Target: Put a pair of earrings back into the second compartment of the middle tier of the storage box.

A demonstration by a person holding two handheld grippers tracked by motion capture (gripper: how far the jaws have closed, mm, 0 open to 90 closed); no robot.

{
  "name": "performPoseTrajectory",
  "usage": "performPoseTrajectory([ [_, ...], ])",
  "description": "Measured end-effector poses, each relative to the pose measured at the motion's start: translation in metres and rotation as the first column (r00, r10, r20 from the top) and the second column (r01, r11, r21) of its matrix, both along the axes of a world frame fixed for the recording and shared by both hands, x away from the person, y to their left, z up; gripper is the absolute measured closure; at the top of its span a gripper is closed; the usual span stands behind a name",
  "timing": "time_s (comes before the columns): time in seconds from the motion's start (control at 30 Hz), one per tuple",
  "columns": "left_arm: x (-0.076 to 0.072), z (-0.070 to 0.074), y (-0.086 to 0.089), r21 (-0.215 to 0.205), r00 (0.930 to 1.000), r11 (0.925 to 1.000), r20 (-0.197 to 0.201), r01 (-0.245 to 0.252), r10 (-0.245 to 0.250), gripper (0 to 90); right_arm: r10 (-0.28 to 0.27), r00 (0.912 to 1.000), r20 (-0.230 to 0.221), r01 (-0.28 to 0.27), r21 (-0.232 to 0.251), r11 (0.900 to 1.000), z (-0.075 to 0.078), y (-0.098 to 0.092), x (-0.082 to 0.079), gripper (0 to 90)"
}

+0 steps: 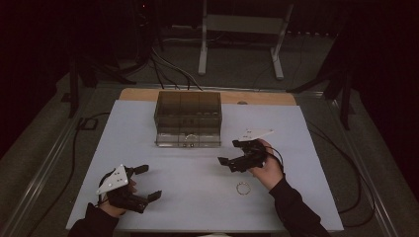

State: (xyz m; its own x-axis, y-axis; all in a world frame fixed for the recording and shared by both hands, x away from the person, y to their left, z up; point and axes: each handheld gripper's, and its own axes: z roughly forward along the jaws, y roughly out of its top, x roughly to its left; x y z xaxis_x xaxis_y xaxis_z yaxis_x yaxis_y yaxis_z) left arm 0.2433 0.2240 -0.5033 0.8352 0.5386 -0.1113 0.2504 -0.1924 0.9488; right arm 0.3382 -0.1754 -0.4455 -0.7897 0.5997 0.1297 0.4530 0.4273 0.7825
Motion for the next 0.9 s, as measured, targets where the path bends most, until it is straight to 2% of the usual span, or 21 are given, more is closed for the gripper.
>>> performPoseTrajectory([
  [0.2,0.0,0.0,-0.001,-0.001,1.0,1.0,0.0,0.001,-0.001,0.4,-0.032,0.9995,0.0,0.032,-0.014,0.999,-0.004,-0.019,-0.014,14.2],
  [0.47,0.0,0.0,-0.001,-0.004,1.0,1.0,-0.001,-0.001,0.001,0.4,-0.061,0.998,-0.013,0.061,-0.002,0.998,-0.015,-0.034,-0.026,14.3],
  [0.63,0.0,0.001,-0.001,-0.001,1.0,1.0,0.002,-0.001,0.001,0.4,-0.049,0.9987,-0.012,0.049,-0.014,0.999,-0.022,-0.04,-0.034,15.0],
  [0.8,-0.001,0.001,-0.001,0.0,1.0,1.0,0.002,0.001,-0.001,0.4,-0.045,0.9987,-0.023,0.044,-0.053,0.998,-0.032,-0.046,-0.042,23.1],
  [0.9,0.0,0.001,-0.001,-0.002,1.0,1.0,0.001,-0.001,0.001,0.4,-0.049,0.9984,-0.028,0.046,-0.081,0.996,-0.037,-0.049,-0.046,32.3],
])
